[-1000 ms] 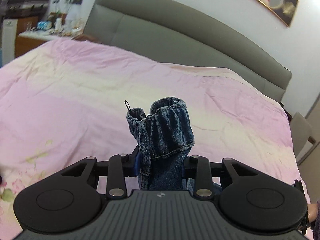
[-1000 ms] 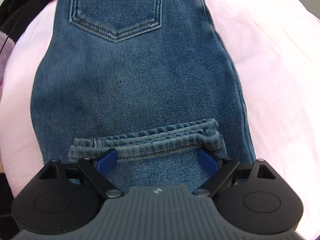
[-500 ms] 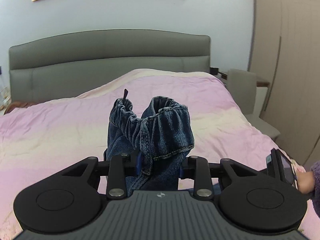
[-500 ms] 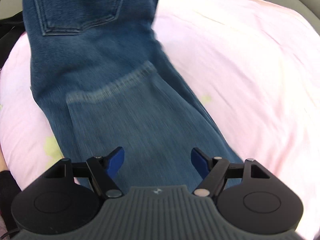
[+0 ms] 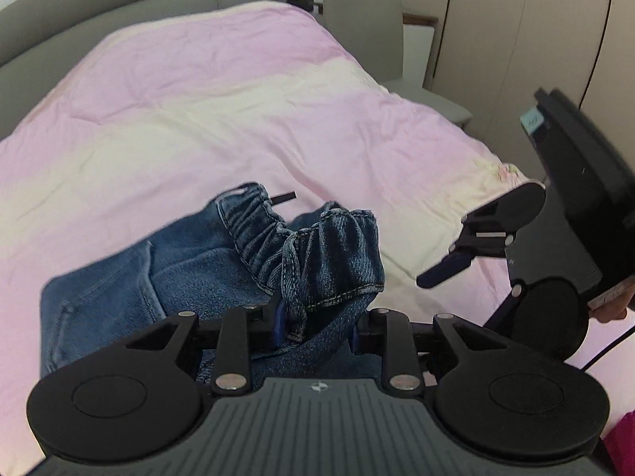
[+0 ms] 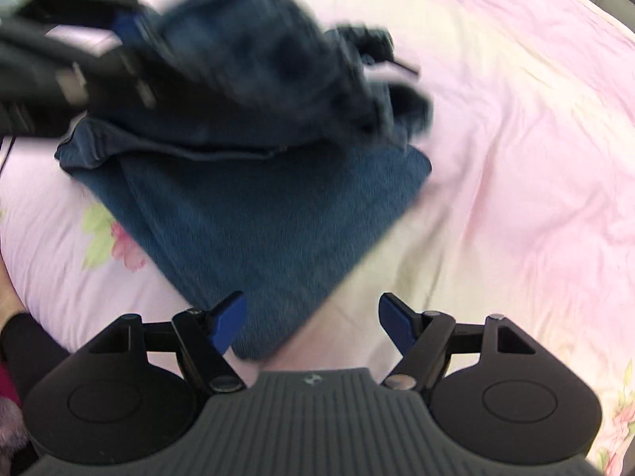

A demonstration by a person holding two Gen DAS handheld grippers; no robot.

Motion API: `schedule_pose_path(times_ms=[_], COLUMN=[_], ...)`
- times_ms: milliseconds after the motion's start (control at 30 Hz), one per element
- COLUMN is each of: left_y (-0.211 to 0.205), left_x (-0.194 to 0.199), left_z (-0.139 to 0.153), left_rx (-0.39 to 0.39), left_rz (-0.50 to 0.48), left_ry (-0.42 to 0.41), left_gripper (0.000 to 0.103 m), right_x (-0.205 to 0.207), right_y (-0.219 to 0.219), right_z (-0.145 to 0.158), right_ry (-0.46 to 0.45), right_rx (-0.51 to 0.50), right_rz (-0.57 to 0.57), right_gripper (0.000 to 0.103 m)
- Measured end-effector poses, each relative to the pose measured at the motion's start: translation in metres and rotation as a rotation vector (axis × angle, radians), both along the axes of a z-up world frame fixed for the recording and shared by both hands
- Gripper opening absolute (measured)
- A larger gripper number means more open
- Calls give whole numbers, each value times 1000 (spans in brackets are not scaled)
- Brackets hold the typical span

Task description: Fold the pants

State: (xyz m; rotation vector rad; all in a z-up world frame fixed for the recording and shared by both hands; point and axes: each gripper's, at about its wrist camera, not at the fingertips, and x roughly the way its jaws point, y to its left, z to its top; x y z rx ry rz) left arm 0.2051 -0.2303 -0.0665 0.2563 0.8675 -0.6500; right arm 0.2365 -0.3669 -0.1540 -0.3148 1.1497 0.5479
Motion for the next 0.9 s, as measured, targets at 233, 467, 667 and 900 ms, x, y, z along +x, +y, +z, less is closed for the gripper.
schedule_pose_path(times_ms=[233, 467, 667, 900], left_y=[7, 44, 109, 189], left_x=[6, -8, -30, -38], left_z=[-31, -7, 0, -32], left_rx=[-66, -144, 0, 221], left_rz=[-30, -58, -6, 125], left_ry=[160, 160, 37, 20], left_gripper=[59, 77, 81, 81], right_x=[-12, -18, -12, 31], right_y=[-8, -3, 14, 37], right_z=[6, 43, 71, 61], right_ry=[4, -30, -62, -22], right_rx=[-47, -50, 81, 161], right_rz=[-26, -37, -95, -238], right_gripper=[70, 71, 71, 60])
